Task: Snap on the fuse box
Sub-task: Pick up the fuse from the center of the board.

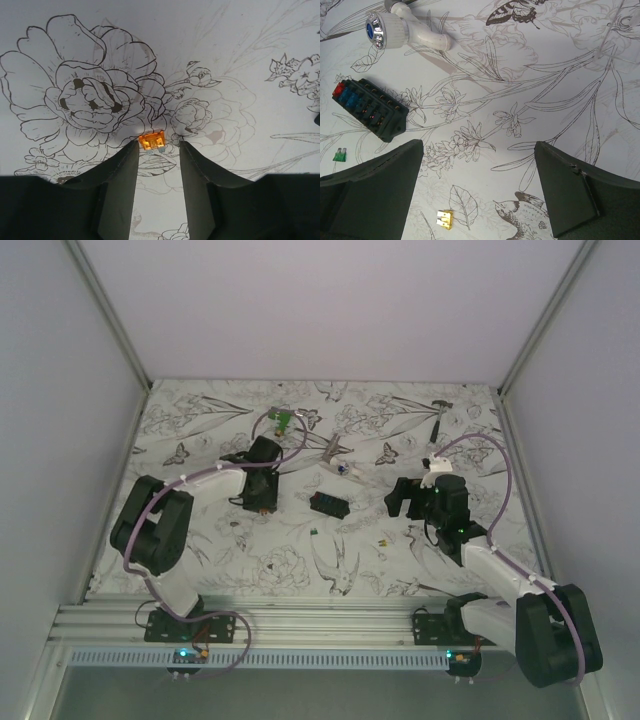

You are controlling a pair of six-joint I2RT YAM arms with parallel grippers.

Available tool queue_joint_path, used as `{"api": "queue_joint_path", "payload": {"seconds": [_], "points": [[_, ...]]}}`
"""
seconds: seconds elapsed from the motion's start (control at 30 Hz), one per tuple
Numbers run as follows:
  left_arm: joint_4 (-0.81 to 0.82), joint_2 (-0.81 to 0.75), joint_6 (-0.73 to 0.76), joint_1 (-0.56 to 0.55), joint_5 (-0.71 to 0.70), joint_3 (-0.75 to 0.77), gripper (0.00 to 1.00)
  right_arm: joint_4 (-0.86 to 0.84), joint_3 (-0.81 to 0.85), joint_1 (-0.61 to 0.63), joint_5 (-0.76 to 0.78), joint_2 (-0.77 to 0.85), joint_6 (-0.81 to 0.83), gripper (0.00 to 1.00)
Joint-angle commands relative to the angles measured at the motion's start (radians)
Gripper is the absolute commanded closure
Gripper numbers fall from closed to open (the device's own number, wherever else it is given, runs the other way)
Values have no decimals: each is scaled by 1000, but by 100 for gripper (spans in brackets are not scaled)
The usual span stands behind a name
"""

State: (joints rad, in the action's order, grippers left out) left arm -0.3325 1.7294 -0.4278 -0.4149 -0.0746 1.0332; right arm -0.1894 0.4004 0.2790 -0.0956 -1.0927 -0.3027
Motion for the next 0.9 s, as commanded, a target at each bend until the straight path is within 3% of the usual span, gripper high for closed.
{"api": "queue_joint_path", "payload": {"seconds": [0.0, 0.37, 0.87], "points": [[-47, 35, -57, -20, -78, 15, 59, 2, 14, 9, 3, 16, -10, 1], [-49, 64, -127, -24, -114, 16, 66, 5, 18, 9, -4, 19, -13, 1], [-42, 17, -149, -35, -59, 16, 79, 10, 17, 9, -30, 39, -17, 1]]}}
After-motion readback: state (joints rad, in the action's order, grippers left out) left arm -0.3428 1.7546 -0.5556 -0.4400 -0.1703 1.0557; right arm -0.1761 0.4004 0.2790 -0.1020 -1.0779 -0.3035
